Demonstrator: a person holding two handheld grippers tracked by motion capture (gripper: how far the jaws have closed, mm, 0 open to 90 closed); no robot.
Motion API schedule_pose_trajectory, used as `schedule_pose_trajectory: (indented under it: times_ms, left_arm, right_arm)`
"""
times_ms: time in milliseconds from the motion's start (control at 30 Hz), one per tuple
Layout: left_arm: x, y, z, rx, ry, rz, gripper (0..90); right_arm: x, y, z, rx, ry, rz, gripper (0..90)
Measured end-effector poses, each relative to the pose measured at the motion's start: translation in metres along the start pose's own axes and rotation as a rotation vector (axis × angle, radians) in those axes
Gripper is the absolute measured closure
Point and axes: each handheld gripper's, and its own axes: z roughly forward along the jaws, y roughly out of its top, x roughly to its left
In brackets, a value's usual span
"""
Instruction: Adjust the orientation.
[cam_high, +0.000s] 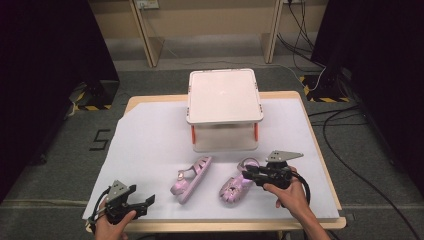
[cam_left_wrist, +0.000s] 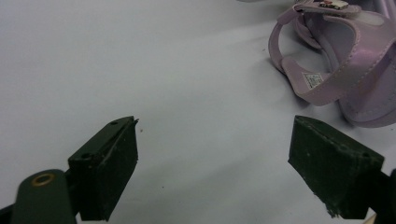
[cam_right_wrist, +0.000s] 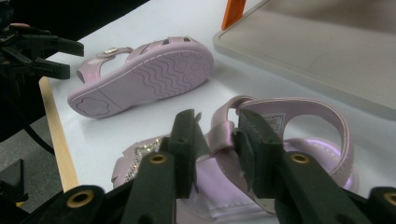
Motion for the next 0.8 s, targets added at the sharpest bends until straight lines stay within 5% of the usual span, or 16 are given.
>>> schedule_pose_trajectory:
  times_ms: [367, 567, 800]
  left_arm:
    - [0.0, 0.0, 0.0, 0.0, -0.001, 0.0, 15.3]
    - [0.0, 0.0, 0.0, -0.001, -0.002, -0.004, 15.3]
    - [0.0, 0.0, -0.001, -0.005, -0.002, -0.005, 15.3]
  right_arm:
    - [-0.004, 0.001, 0.003, 0.02, -0.023, -0.049, 55.4]
    - [-0.003, -0.002, 0.004, 0.057, -0.034, -0.075, 66.4]
    - [0.01, -0.006, -0.006, 0.085, -0.009, -0.052, 63.0]
